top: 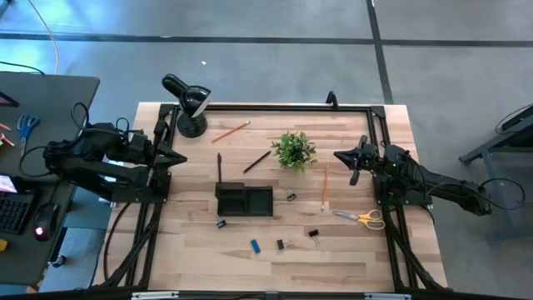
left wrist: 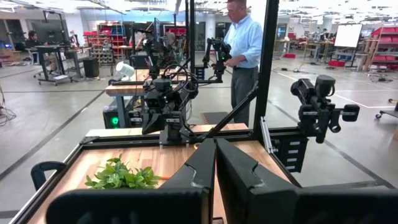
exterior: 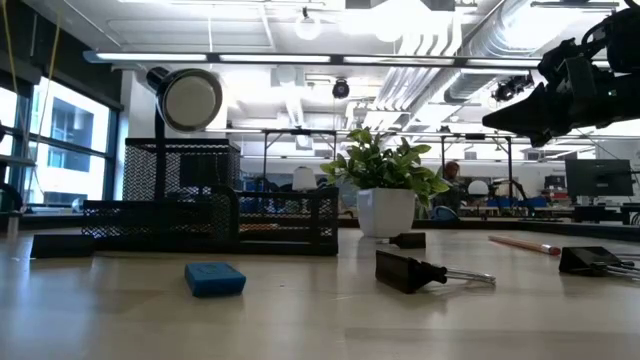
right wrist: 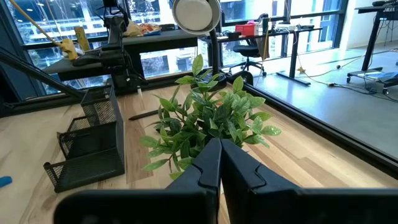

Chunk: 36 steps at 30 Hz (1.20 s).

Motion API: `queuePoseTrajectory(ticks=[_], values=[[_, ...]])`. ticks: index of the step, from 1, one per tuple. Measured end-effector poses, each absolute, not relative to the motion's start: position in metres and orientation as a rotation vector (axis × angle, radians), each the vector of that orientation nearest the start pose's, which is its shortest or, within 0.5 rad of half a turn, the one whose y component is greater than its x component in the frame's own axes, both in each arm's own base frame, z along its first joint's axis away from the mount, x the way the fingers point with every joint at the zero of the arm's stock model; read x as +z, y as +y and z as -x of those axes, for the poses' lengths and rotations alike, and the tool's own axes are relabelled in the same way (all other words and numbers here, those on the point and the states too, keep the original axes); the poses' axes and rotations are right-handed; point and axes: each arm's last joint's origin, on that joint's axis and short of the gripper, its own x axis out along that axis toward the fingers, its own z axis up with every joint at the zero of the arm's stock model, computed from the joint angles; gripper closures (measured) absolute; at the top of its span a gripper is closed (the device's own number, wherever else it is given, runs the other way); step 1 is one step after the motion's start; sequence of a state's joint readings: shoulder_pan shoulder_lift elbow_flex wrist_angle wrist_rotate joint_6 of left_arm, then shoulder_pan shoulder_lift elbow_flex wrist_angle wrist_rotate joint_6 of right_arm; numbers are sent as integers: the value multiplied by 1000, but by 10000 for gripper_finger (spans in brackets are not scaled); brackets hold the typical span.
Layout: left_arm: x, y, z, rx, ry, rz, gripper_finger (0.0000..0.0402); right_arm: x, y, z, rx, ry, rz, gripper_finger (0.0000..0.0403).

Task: Pick and place office supplies into organizer

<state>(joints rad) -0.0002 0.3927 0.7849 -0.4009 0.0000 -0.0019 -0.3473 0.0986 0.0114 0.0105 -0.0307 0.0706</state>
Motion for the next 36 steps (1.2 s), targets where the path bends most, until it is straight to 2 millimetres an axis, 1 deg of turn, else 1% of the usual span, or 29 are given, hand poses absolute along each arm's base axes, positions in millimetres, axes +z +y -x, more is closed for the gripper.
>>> queuePoseTrajectory(ticks=[26,31,36], values=[[353,0,-76,0,8,15,396,161,-34,-97,-319,64,-84,402],[357,0,-80,-13,-30,140,396,161,-34,-97,-318,64,-85,402],[361,0,-84,-22,-68,306,397,161,-34,-97,-319,64,-84,402]])
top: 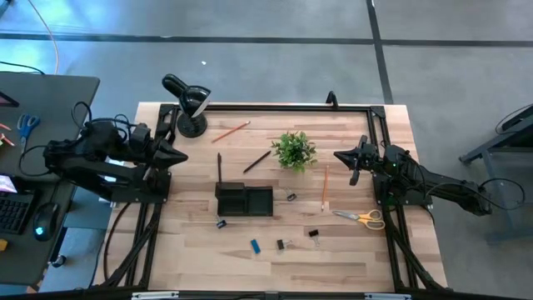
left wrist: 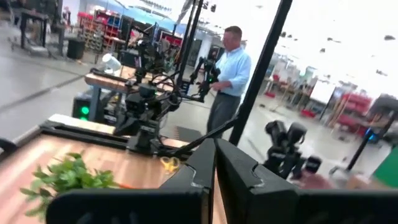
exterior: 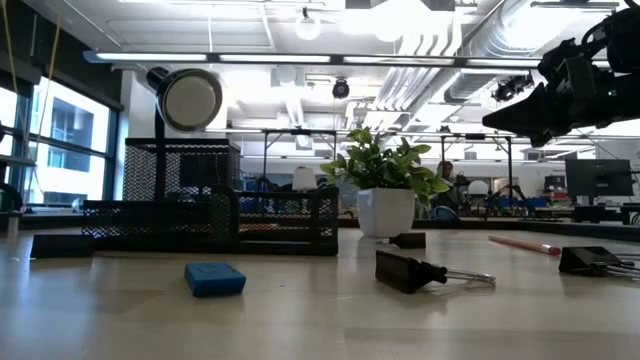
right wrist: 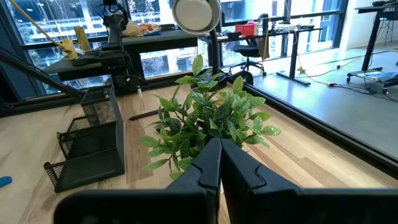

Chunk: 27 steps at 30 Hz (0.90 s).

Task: Pick and place office supplies into organizer
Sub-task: Put the orange pencil into the black desk organizer

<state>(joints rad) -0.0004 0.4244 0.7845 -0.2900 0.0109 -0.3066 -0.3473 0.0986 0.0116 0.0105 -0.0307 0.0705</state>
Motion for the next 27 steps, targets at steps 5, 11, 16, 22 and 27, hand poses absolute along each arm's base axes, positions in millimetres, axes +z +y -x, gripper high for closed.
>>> queuePoseTrajectory(ticks=[5,11,16,22,27], values=[[362,2,-84,53,-87,320,399,161,-34,-97,-319,65,-84,402],[361,7,-96,235,-72,162,399,161,-34,-97,-319,66,-76,402],[349,7,-130,236,38,80,394,160,-34,-97,-322,66,-85,402],[333,-2,-175,108,114,37,398,160,-34,-97,-322,67,-83,402],[310,-22,-196,23,5,-3,400,161,-34,-97,-318,56,-84,402]])
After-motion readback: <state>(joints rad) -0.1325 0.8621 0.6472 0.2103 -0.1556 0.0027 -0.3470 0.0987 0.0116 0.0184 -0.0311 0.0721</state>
